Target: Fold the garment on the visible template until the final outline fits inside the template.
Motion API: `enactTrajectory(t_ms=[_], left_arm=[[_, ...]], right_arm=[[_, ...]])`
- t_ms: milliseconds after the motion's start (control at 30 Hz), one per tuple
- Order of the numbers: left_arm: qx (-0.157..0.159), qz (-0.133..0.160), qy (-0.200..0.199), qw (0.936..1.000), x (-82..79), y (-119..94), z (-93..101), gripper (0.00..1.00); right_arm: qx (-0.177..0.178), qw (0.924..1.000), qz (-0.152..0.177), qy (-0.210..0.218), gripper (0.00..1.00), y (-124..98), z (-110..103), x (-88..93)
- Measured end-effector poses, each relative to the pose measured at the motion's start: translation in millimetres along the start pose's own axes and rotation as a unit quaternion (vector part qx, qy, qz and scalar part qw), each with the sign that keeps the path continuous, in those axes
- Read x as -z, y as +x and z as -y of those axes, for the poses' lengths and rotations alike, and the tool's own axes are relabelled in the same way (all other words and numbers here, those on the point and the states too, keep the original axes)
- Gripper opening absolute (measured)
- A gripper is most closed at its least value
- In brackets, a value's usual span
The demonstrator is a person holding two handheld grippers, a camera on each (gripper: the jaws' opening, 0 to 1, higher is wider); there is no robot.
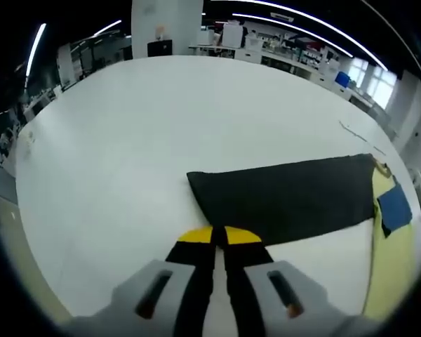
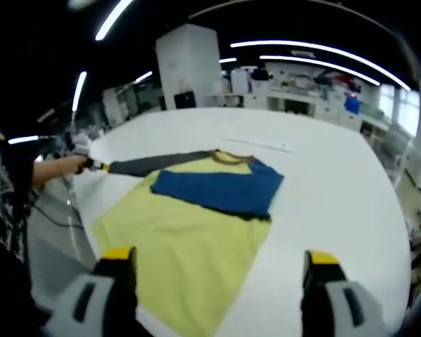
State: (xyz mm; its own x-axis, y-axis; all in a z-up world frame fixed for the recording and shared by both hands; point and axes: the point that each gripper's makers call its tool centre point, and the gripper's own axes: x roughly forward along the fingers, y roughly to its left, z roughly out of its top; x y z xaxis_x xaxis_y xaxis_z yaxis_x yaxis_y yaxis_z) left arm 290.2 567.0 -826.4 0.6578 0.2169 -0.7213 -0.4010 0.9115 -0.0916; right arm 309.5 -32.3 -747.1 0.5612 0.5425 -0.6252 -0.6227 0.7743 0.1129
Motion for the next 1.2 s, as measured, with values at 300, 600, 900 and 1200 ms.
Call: enactTrajectory(t_ms=[300, 600, 900, 1200], left_arm=[[0.019, 0.028, 0.005, 0.9994, -15.0, -8, 10.7, 0.01], [0.034, 0.035, 0.004, 0.9988, -24.2, -13, 25.0, 0.01], [0.058, 0.043, 0.011, 0.9973, -35.7, -12, 52.1, 0.01], [0.081, 0.043, 0.015, 0.9957, -39.5, -11, 77.7, 0.01]], right_arm=[[-0.006, 0.9999, 0.007, -0.005, 0.99, 0, -5, -3.8], [-0.014, 0.9998, 0.008, -0.014, 0.99, -1, -16, -4.6], [-0.022, 0.9996, 0.01, -0.015, 0.99, -3, -30, -3.0], [-0.022, 0.9996, 0.007, -0.017, 0.99, -4, -34, -1.2]])
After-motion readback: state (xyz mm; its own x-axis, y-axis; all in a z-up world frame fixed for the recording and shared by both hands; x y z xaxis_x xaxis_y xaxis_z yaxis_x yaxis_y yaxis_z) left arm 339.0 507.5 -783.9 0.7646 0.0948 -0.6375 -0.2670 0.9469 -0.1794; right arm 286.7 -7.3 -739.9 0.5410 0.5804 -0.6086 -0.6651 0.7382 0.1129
